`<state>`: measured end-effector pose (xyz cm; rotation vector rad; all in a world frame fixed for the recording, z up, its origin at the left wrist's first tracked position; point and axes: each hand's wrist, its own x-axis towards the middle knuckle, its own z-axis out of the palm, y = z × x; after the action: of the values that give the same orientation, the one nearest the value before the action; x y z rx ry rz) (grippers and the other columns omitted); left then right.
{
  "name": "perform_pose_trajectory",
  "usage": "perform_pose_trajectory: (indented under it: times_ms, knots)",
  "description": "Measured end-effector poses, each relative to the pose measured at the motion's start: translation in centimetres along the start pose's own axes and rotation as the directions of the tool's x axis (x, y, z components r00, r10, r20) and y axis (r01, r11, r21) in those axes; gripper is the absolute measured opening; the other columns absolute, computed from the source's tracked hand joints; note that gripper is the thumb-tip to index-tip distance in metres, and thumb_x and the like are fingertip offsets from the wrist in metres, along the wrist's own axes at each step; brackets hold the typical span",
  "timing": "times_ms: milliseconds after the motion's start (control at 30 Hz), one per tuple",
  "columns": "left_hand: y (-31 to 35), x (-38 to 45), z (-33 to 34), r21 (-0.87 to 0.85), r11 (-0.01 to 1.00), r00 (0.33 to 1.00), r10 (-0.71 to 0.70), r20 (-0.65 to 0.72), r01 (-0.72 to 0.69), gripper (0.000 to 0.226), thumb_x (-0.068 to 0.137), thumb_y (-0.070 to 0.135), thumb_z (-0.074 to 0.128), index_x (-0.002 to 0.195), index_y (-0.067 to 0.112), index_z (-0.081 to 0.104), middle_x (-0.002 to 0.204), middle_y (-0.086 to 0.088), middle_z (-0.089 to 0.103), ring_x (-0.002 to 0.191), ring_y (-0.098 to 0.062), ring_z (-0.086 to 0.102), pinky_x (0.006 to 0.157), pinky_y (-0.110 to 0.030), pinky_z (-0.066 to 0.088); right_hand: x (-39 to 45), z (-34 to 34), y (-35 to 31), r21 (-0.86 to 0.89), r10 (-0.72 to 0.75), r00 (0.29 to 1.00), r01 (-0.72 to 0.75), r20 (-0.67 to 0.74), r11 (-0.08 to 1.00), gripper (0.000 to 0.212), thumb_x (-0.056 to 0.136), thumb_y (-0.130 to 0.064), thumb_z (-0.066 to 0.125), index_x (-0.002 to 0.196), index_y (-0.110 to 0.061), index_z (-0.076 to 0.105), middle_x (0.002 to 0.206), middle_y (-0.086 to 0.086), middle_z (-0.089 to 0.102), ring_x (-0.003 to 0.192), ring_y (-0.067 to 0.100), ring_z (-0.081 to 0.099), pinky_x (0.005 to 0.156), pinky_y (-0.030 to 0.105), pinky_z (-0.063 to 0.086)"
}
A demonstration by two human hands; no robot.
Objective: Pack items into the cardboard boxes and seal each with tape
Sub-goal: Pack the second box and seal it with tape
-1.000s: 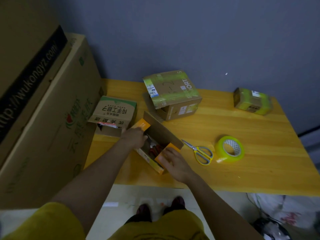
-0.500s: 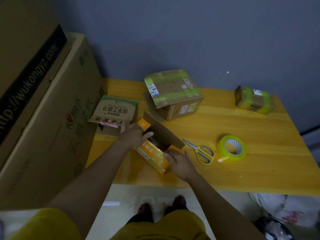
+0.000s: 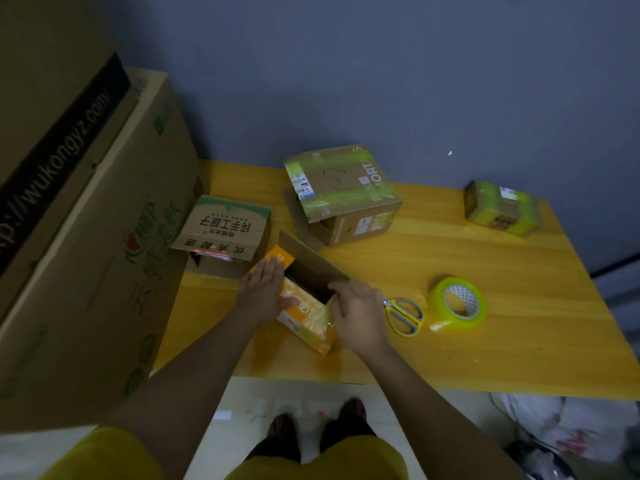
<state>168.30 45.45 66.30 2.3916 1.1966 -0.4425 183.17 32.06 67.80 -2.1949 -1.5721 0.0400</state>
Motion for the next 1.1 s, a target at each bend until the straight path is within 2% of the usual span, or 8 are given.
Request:
perform_pose_trajectory:
  times_ms: [200, 300, 433, 500, 667, 833, 933, 1100]
  knots:
    - [3.0, -1.1, 1.5, 0.013, 0.99, 0.986, -0.137, -0.091, 0.139, 0.093, 0.09, 0.067, 0.037, 0.153, 0.013, -0.006, 0.161, -0.006, -0.005, 0.147, -0.029, 0.002, 0.115, -0.045, 0.014, 2.0, 0.2, 1.6, -0.137, 0.245, 0.92, -0.213, 0.305, 0.967, 0.058, 0.099, -0.04, 0.041, 0.152, -0.023, 0.025, 0.153, -0.003, 0.029, 0.141, 0.02, 0.023, 0.107, 0.04, 0.022]
    - [3.7, -1.5, 1.3, -0.033, 0.974, 0.95, -0.228, -0.213, 0.226, 0.109, 0.08, 0.076, 0.044, 0.152, 0.015, -0.009, 0.159, -0.008, 0.006, 0.141, -0.029, 0.021, 0.111, -0.039, 0.025, 1.5, 0.4, 1.4, -0.109, 0.138, 0.98, -0.123, 0.145, 0.986, 0.041, 0.095, -0.033, 0.039, 0.129, -0.019, 0.056, 0.126, 0.0, 0.06, 0.118, 0.023, 0.054, 0.097, 0.04, 0.031]
    - [2.8, -1.8, 1.3, 0.114, 0.991, 0.904, -0.009, -0.428, 0.065, 0.119, 0.06, 0.08, 0.06, 0.152, 0.019, 0.015, 0.153, -0.015, 0.031, 0.134, -0.036, 0.038, 0.102, -0.049, 0.039, -1.5, 2.1, 2.0, -0.27, 0.053, 0.987, -0.01, 0.152, 0.963, 0.043, 0.083, -0.031, 0.038, 0.109, -0.023, 0.072, 0.11, -0.001, 0.072, 0.099, 0.02, 0.068, 0.096, 0.043, 0.039]
    - [2.5, -1.2, 1.4, 0.206, 0.978, 0.908, 0.123, -0.4, -0.041, 0.111, 0.061, 0.075, 0.066, 0.148, 0.018, 0.03, 0.152, -0.017, 0.033, 0.14, -0.039, 0.028, 0.107, -0.057, 0.03, -2.2, 2.4, 1.6, -0.244, 0.095, 0.98, -0.05, 0.176, 0.969, 0.045, 0.083, -0.032, 0.038, 0.11, -0.023, 0.073, 0.115, 0.0, 0.071, 0.105, 0.02, 0.067, 0.091, 0.047, 0.049]
    - [2.0, 0.8, 1.0, 0.188, 0.964, 0.977, 0.205, -0.067, -0.189, 0.075, 0.097, 0.059, 0.024, 0.152, 0.024, -0.013, 0.156, -0.001, -0.027, 0.143, -0.023, -0.027, 0.114, -0.05, -0.018, -1.1, 3.1, 1.8, -0.098, 0.136, 0.988, -0.129, 0.071, 0.987, 0.033, 0.087, -0.035, 0.043, 0.096, -0.026, 0.074, 0.101, -0.002, 0.068, 0.095, 0.022, 0.064, 0.087, 0.039, 0.046]
    - [2.0, 2.1, 1.4, 0.195, 0.962, 0.963, 0.222, -0.15, -0.191, 0.06, 0.098, 0.048, 0.004, 0.153, 0.027, 0.018, 0.161, 0.001, 0.011, 0.148, -0.021, 0.011, 0.115, -0.049, 0.013, 0.1, 3.9, 2.4, -0.132, 0.114, 0.993, -0.116, -0.021, 0.984, 0.025, 0.084, -0.038, 0.047, 0.081, -0.024, 0.067, 0.087, 0.0, 0.06, 0.085, 0.023, 0.049, 0.084, 0.038, 0.033]
    - [1.4, 2.9, 1.7, 0.25, 0.937, 0.92, 0.304, -0.245, -0.243, 0.055, 0.091, 0.044, 0.026, 0.132, 0.024, 0.057, 0.133, -0.007, 0.058, 0.115, -0.029, 0.059, 0.082, -0.048, 0.048, 0.5, 4.8, 2.4, -0.168, 0.043, 0.997, -0.052, -0.058, 0.984, 0.02, 0.082, -0.031, 0.047, 0.08, -0.015, 0.059, 0.084, 0.007, 0.055, 0.083, 0.027, 0.046, 0.087, 0.04, 0.034]
    - [1.1, 4.8, 2.8, 0.275, 0.892, 0.827, 0.44, -0.349, -0.359, 0.052, 0.08, 0.04, 0.04, 0.119, 0.013, 0.062, 0.142, -0.013, 0.049, 0.134, -0.025, 0.037, 0.108, -0.054, 0.021, 0.6, 6.4, 2.5, -0.151, 0.01, 1.0, -0.006, 0.029, 0.988, 0.043, 0.08, -0.025, 0.044, 0.118, -0.01, 0.059, 0.102, 0.01, 0.06, 0.101, 0.028, 0.053, 0.108, 0.047, 0.028]
